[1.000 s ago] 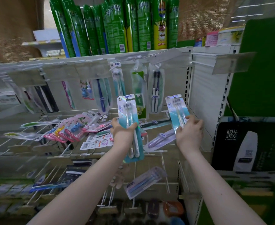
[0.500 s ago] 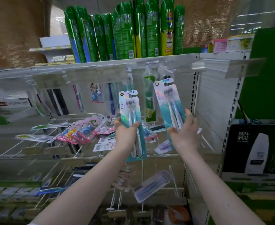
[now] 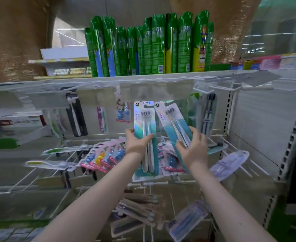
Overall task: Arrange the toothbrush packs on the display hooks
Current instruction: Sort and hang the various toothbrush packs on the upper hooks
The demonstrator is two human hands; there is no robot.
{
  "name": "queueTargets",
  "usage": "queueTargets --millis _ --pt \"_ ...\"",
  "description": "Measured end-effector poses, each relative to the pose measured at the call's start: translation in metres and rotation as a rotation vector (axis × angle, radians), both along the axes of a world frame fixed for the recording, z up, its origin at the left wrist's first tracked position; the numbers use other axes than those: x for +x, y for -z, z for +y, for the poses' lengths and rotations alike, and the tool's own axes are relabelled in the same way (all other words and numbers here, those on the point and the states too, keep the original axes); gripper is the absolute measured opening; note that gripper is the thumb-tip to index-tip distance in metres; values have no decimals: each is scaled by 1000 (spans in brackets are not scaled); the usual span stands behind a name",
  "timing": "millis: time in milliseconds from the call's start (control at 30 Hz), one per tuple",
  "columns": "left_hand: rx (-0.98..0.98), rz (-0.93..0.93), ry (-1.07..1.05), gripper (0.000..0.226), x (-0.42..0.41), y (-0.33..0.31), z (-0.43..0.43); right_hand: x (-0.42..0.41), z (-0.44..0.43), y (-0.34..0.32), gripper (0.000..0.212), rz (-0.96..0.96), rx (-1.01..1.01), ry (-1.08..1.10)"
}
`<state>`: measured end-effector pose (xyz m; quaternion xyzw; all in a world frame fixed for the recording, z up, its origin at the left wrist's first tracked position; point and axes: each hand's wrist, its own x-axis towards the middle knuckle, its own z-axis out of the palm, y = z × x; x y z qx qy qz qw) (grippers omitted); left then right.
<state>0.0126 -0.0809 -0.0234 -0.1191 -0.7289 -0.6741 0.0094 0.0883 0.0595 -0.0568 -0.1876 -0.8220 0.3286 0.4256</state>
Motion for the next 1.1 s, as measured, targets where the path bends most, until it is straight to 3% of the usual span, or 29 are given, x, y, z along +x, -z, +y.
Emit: queueTargets --millis 467,733,1100 --pt "105 20 83 50 -36 -4 -18 -36 -17 -12 56 9 -32 53" --pt "86 23 54 60 -48 4 2 -50 -3 -19 58 13 -55 7" --pt "71 28 95 50 -51 3 25 -58 10 -20 56 64 -106 -34"
